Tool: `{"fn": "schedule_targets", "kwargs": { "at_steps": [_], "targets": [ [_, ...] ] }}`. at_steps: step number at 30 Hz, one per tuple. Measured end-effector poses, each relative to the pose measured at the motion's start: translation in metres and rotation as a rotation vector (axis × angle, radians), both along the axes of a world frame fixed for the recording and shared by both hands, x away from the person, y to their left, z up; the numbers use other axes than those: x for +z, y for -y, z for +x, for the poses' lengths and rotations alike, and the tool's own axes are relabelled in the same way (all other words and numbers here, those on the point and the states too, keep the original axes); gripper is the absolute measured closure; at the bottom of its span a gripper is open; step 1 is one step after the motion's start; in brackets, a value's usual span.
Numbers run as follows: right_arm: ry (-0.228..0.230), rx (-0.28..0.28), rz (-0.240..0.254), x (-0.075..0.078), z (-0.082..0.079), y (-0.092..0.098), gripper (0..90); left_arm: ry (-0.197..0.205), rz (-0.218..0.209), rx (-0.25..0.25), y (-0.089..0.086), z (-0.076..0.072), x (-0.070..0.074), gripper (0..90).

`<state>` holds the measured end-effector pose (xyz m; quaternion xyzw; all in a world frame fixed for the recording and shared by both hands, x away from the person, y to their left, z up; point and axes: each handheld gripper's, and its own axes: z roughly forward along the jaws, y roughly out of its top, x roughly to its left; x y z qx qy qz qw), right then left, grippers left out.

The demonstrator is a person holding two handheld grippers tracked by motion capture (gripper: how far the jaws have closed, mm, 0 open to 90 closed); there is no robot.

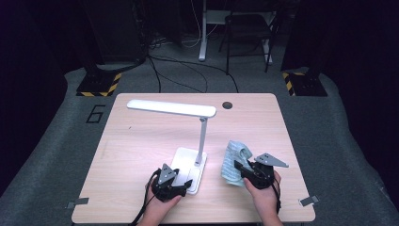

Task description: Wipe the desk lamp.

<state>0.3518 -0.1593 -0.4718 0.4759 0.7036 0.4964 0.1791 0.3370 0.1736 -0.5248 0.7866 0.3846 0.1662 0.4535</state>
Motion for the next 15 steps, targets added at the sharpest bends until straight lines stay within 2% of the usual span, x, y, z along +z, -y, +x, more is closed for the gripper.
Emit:
{"fn": "schedule_targets", "kwargs": {
  "at_steps": [4, 9, 13, 15],
  "targets": [
    [0.042, 0.034, 0.064, 0.021, 0.005, -0.017, 66.1, 0.0, -0.001, 0.0, 0.0, 0.0, 0.0, 28.9],
    [0.071, 0.072, 0.13, 0.044, 0.007, -0.034, 66.1, 0.0, 0.01, -0.007, -0.001, 0.0, 0.0, 28.9],
    [0.099, 0.101, 0.189, 0.066, 0.007, -0.043, 66.1, 0.0, 0.009, -0.006, -0.001, 0.0, 0.0, 28.9],
    [0.128, 0.115, 0.218, 0.077, 0.006, -0.046, 66.1, 0.003, -0.002, 0.002, 0.0, 0.0, 0.0, 28.9]
  ]
}}
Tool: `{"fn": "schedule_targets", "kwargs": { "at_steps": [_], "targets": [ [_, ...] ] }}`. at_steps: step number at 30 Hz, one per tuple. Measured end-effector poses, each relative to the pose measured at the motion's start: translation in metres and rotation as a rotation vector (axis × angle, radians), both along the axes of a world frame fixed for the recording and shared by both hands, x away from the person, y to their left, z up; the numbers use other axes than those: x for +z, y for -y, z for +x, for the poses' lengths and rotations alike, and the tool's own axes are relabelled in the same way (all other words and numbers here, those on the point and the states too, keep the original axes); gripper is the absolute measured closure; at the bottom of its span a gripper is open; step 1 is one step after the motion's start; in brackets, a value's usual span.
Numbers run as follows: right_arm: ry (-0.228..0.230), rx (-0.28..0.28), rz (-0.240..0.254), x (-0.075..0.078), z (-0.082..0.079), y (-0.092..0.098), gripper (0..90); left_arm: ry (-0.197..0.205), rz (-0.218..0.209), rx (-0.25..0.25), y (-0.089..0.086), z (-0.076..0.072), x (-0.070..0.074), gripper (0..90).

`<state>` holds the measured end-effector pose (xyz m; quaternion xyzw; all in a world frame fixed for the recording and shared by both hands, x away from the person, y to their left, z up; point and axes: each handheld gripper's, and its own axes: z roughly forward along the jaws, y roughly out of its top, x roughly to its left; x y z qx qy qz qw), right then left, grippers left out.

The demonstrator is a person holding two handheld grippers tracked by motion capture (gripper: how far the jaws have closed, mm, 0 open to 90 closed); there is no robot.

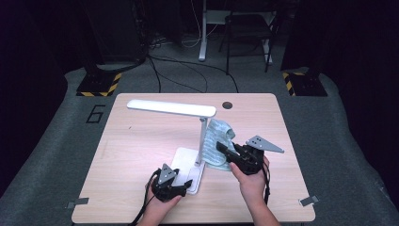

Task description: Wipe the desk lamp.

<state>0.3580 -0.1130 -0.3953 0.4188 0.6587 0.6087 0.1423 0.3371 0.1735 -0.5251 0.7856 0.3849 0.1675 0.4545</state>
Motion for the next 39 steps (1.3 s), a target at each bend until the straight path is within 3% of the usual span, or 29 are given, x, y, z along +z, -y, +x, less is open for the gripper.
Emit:
{"fn": "schedule_targets", "kwargs": {
  "at_steps": [7, 12, 19, 26, 33, 39],
  "targets": [
    [0.065, 0.004, 0.068, 0.03, 0.002, -0.002, 66.1, 0.0, 0.0, 0.0, 0.0, 0.0, 0.0, 28.9],
    [0.06, 0.016, 0.142, 0.043, 0.007, 0.001, 66.1, -0.003, -0.002, -0.002, 0.0, 0.0, 0.0, 28.9],
    [0.087, 0.035, 0.198, 0.059, 0.009, 0.001, 66.1, -0.003, -0.003, -0.004, 0.0, 0.0, 0.0, 28.9],
    [0.071, 0.036, 0.184, 0.055, 0.016, -0.008, 65.7, -0.002, -0.001, -0.006, 0.0, 0.0, 0.0, 28.9],
    [0.006, 0.035, 0.175, 0.042, 0.028, -0.013, 65.2, -0.002, 0.001, -0.007, 0.0, 0.0, 0.0, 29.0],
    [-0.001, 0.011, 0.126, 0.036, 0.031, -0.017, 65.3, -0.001, 0.001, -0.006, 0.0, 0.0, 0.0, 29.1]
  ]
}}
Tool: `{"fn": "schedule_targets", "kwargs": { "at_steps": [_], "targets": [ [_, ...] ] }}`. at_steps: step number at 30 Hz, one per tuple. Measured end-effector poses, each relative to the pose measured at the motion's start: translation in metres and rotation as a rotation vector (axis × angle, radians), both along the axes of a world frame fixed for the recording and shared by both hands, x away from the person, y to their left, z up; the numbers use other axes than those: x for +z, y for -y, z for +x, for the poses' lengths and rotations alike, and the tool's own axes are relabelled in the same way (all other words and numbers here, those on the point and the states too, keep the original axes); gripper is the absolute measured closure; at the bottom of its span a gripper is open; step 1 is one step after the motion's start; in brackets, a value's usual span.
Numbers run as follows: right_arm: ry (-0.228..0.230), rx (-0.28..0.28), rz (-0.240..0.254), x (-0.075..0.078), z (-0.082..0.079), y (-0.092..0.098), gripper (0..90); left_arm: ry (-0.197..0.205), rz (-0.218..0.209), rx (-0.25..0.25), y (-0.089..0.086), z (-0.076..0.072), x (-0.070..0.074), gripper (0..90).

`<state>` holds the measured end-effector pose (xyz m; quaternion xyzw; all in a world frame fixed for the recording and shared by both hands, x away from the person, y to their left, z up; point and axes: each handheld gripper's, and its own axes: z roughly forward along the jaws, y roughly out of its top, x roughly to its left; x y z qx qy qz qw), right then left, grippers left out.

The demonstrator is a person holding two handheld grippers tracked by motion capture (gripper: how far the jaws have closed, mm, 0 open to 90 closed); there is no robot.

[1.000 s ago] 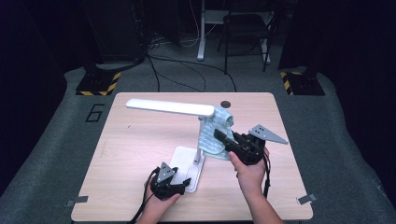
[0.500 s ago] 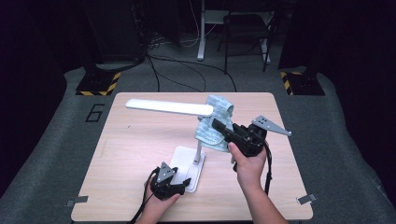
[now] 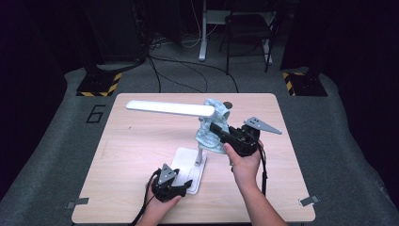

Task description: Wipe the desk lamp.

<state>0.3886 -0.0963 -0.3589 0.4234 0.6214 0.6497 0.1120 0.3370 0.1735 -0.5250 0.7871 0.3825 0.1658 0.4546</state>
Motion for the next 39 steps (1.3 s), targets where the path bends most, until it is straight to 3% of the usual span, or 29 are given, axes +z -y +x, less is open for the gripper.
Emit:
{"fn": "schedule_targets", "kwargs": {
  "at_steps": [14, 27, 39],
  "targets": [
    [-0.083, -0.029, -0.055, -0.049, 0.003, -0.008, 65.5, 0.005, 0.016, -0.007, 0.0, 0.0, 0.001, 29.0],
    [-0.178, -0.051, -0.127, -0.098, 0.004, -0.018, 65.7, 0.005, 0.004, -0.004, 0.001, -0.001, 0.0, 29.0],
    [-0.274, -0.05, -0.263, -0.14, 0.014, -0.033, 65.7, 0.0, 0.007, -0.018, 0.001, -0.001, 0.0, 28.9]
  ]
}}
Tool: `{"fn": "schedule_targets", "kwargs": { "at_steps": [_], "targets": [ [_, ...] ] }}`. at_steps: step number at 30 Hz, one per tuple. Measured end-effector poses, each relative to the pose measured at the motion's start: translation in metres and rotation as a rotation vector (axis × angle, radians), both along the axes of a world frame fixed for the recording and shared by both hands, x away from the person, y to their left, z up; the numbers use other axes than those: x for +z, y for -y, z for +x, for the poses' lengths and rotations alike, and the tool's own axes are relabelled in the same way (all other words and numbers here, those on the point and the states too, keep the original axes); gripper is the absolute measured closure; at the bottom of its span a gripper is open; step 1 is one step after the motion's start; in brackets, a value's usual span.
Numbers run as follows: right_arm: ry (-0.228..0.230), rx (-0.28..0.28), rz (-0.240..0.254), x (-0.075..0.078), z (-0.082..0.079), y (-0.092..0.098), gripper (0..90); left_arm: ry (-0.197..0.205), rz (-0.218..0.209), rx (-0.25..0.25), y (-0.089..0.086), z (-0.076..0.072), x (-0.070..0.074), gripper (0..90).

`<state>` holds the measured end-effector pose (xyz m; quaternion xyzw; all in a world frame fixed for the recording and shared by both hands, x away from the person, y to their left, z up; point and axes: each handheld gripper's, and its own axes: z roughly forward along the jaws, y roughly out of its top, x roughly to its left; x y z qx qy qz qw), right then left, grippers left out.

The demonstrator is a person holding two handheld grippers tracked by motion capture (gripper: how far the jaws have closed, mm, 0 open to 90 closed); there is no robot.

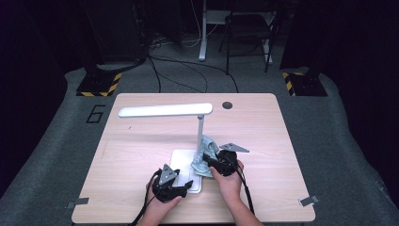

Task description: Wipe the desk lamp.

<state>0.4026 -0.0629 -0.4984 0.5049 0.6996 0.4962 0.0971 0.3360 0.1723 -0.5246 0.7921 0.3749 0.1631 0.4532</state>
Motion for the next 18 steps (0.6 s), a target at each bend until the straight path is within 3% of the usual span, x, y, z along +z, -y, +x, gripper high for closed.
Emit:
{"fn": "schedule_targets", "kwargs": {
  "at_steps": [5, 9, 16, 18],
  "targets": [
    [-0.041, 0.024, -0.05, -0.012, 0.005, -0.002, 65.6, 0.0, 0.0, 0.001, 0.0, 0.0, 0.0, 28.9],
    [-0.073, 0.029, -0.023, -0.017, 0.007, -0.001, 65.4, 0.001, 0.0, 0.001, 0.0, 0.0, 0.0, 29.0],
    [-0.072, 0.038, 0.027, -0.01, 0.006, 0.003, 65.8, 0.004, 0.0, -0.002, 0.0, 0.0, 0.0, 29.3],
    [-0.048, 0.045, 0.037, -0.003, 0.005, 0.005, 66.0, 0.001, -0.003, -0.005, 0.0, 0.0, 0.0, 29.4]
  ]
}}
